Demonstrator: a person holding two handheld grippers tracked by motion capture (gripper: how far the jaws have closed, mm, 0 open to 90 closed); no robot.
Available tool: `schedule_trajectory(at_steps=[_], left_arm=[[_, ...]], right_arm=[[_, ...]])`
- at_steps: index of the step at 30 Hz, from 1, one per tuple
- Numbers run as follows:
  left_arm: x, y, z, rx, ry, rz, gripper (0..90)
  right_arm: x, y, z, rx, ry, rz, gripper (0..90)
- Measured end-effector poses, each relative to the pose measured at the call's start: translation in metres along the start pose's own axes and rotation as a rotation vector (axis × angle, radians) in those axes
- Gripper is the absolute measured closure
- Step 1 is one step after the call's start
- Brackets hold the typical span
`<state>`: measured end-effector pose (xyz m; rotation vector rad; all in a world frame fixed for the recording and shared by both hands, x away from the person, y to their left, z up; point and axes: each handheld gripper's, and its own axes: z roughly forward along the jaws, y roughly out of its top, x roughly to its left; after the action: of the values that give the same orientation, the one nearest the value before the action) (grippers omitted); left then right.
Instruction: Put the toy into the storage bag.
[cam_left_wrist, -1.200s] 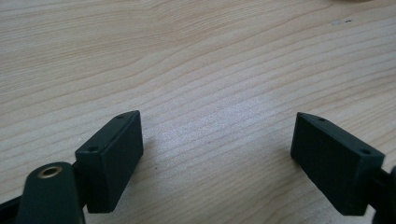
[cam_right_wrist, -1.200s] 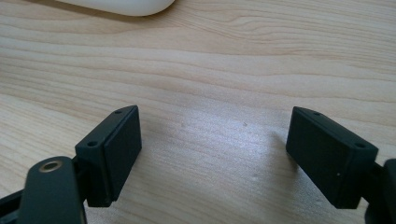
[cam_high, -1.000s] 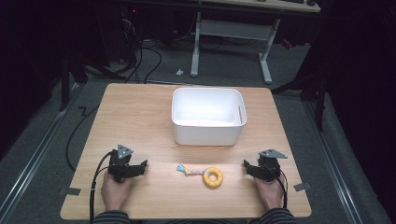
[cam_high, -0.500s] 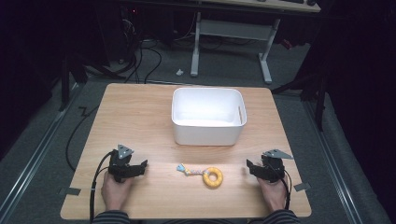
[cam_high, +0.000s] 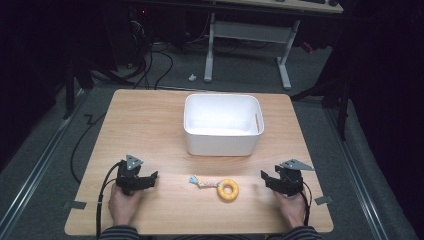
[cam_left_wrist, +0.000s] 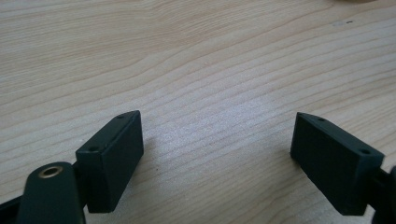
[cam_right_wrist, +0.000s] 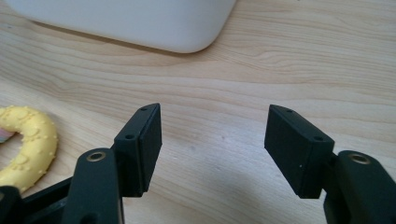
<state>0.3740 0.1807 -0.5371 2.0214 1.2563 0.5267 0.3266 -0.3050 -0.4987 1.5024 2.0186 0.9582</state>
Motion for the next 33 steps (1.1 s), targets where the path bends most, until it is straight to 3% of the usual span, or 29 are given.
schedule_trajectory(at_steps=[6, 18, 33], left_arm=[[0.0, 0.0, 0.0, 0.001, 0.0, 0.001, 17.6], [0.0, 0.0, 0.0, 0.002, 0.002, 0.003, 17.5], [0.0, 0.0, 0.0, 0.001, 0.001, 0.002, 17.6]], right_arm=[[0.007, 0.007, 0.002, 0.011, 0.024, -0.042, 39.3], [0.018, 0.016, 0.0, 0.004, 0.069, -0.079, 41.7], [0.042, 0.032, -0.006, -0.008, 0.175, -0.141, 44.9]])
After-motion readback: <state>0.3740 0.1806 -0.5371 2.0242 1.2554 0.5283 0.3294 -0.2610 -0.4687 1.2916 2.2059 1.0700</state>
